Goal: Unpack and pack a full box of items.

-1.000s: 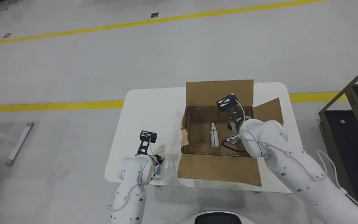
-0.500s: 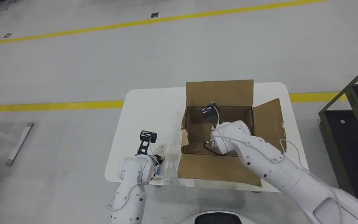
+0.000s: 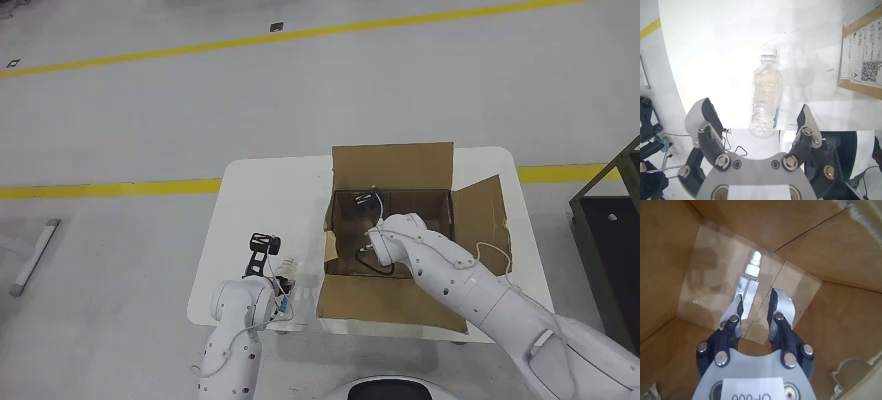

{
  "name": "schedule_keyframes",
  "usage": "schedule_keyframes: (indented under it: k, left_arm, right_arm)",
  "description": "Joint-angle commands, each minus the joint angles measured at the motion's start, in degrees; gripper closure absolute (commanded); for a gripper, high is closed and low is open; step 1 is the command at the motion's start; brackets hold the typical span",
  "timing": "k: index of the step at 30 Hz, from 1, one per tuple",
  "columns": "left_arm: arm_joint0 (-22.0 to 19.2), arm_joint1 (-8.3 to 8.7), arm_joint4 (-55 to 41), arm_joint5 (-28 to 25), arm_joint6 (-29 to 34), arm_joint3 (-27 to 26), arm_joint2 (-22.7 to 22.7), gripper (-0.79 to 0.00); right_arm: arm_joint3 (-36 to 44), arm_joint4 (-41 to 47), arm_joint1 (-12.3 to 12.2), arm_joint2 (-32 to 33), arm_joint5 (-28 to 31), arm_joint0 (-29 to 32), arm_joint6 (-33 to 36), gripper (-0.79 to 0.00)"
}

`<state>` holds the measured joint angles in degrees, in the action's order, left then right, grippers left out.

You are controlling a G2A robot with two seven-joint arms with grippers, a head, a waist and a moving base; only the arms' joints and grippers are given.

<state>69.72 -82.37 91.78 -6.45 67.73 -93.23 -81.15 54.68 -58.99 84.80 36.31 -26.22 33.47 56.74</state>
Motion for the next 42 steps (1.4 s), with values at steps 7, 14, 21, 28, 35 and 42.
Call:
schedule_keyframes:
  k: [7, 14, 21, 28, 35, 42]
  left_arm:
    - [0.0, 0.00, 0.0, 0.0, 0.0, 0.0, 0.0, -0.785]
    - [0.0, 0.00, 0.0, 0.0, 0.0, 0.0, 0.0, -0.785]
    - [0.0, 0.00, 0.0, 0.0, 0.0, 0.0, 0.0, -0.785]
    - [0.0, 0.00, 0.0, 0.0, 0.0, 0.0, 0.0, -0.785]
    - [0.0, 0.00, 0.0, 0.0, 0.0, 0.0, 0.0, -0.785]
    - [0.0, 0.00, 0.0, 0.0, 0.0, 0.0, 0.0, -0.785]
  right_arm:
    - [-7.6, 4.7, 2.7, 0.3, -0.1, -0.1, -5.9, -0.320]
    - [-12.0, 8.8, 4.7, 1.2, 1.9, -0.9, -9.5, -0.369]
    - [-15.7, 10.3, 6.1, 1.5, 2.0, -1.7, -11.0, -0.403]
    - [-18.1, 10.5, 7.1, 2.0, 2.2, -2.3, -11.4, -0.511]
    - [-21.0, 10.9, 7.8, 2.6, 3.3, -2.9, -11.0, -0.456]
    - [-23.0, 11.1, 8.7, 2.8, 4.6, -3.3, -10.8, -0.397]
